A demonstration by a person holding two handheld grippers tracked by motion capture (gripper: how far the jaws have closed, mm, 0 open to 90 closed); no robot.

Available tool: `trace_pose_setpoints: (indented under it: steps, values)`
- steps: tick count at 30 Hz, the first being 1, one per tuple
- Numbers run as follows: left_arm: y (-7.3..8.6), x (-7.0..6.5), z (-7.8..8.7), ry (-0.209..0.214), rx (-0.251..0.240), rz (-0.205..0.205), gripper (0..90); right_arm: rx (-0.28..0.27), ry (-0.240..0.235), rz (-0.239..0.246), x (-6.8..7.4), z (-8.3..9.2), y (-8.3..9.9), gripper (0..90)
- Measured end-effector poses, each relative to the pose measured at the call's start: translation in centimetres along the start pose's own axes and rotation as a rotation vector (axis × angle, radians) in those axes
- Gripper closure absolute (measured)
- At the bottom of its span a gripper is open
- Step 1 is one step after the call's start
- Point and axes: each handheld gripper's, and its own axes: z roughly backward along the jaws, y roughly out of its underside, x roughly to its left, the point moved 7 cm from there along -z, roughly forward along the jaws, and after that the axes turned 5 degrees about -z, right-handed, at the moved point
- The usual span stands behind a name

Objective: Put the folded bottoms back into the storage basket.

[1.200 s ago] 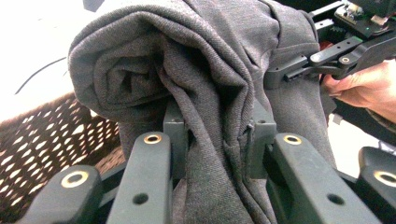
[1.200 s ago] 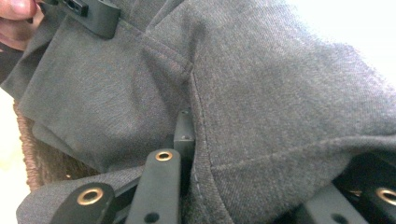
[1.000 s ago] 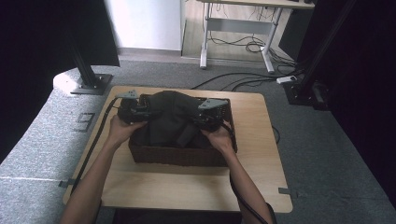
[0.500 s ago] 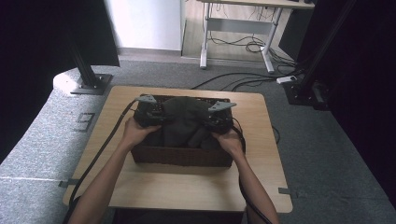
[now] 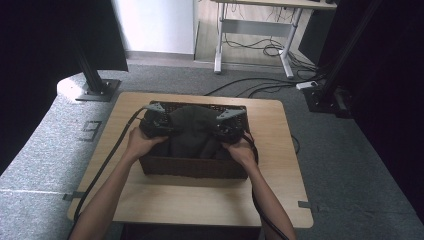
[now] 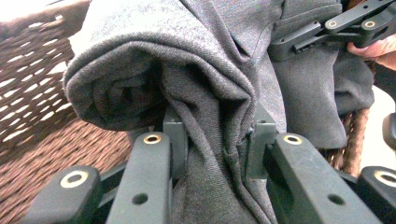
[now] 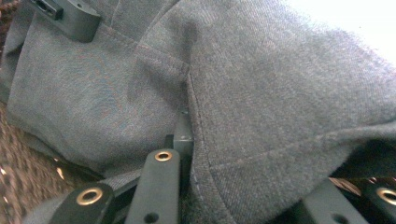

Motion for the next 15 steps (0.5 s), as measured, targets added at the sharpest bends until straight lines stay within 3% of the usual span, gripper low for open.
trace_pose_setpoints:
  steps: [4,7,15]
  values:
    - [0.7,0.3,1.0,-0.03,0.028,-0.003,68.6,0.016,-0.016,0.014,1.2,-1.0,-0.5,70.6]
    - [0.9,0.5,0.8,-0.042,0.045,0.008,68.6,0.036,-0.022,0.007,1.5,-1.6,-0.5,70.5]
    - [0.0,0.5,-2.6,-0.031,0.116,0.035,68.2,0.113,0.006,-0.064,-0.9,-1.3,0.9,70.1]
